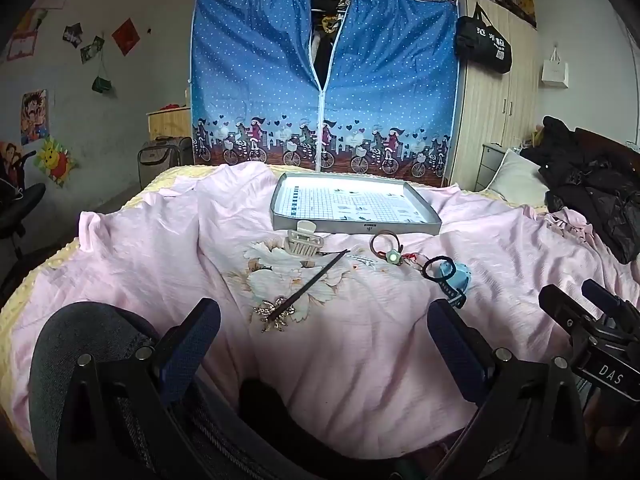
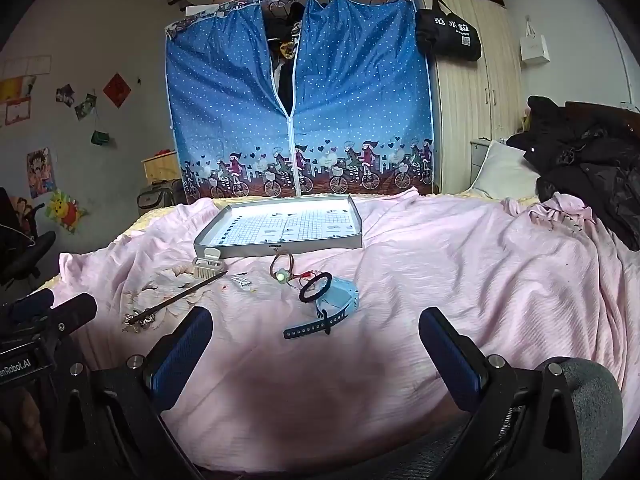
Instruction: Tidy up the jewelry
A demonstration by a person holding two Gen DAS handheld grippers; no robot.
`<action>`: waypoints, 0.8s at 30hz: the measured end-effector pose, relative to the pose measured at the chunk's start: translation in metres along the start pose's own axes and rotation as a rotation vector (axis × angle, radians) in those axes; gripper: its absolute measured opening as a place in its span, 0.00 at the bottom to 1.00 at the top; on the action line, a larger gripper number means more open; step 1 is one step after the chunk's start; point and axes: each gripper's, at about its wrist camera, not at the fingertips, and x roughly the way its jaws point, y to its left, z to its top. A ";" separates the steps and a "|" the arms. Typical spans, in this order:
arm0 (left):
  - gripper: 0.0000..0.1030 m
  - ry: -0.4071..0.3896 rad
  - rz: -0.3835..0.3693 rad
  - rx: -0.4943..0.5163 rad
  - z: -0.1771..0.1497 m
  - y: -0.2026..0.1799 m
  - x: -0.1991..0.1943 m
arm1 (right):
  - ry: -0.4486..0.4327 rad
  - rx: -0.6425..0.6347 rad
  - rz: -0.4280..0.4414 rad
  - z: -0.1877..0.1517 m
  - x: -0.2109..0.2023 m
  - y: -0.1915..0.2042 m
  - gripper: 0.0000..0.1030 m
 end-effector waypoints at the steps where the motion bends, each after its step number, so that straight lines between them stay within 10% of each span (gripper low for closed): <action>1: 0.99 0.000 0.000 0.001 0.000 0.000 0.000 | -0.001 -0.001 0.000 -0.002 0.002 0.001 1.00; 24: 0.99 0.004 0.001 -0.022 0.000 0.005 0.000 | -0.001 0.001 0.002 0.000 0.001 0.000 1.00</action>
